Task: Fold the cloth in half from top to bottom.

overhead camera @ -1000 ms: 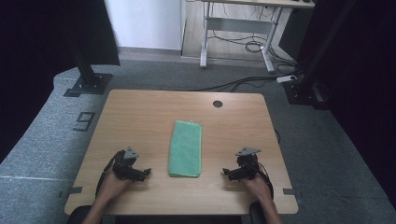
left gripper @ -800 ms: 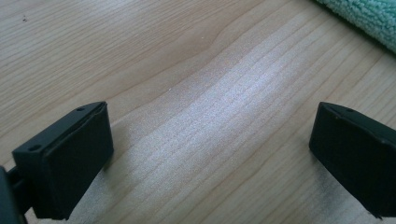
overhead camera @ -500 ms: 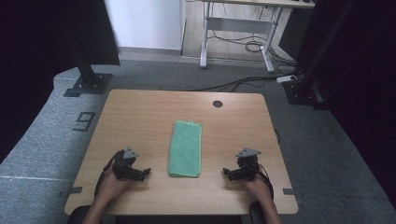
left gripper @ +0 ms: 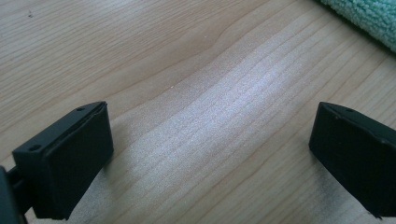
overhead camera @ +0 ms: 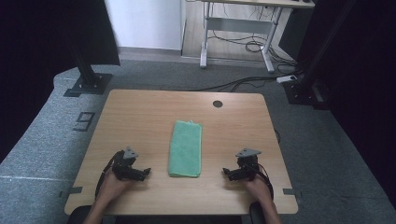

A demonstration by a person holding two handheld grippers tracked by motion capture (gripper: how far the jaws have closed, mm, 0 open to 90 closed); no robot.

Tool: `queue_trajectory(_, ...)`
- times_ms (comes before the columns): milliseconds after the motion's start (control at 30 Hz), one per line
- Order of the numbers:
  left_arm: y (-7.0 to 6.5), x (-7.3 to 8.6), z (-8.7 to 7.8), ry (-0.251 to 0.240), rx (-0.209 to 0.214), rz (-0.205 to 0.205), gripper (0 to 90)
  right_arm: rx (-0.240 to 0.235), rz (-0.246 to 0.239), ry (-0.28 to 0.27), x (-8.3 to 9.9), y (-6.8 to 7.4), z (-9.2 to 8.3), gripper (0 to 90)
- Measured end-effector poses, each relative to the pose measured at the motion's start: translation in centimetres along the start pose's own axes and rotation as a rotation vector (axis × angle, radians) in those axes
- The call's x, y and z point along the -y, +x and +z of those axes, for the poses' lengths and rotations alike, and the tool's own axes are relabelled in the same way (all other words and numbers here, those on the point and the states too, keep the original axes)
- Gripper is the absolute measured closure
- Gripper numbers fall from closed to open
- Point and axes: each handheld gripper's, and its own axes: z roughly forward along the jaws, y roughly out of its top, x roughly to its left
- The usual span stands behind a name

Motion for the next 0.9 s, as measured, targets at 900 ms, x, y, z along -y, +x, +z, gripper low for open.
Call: queue_trajectory(900, -0.3, -3.0, 0.4, -0.014, 0.02, 0.021, 1.2, -0.038, 0.017, 0.007, -0.5, 0.7, 0.2, 0.0)
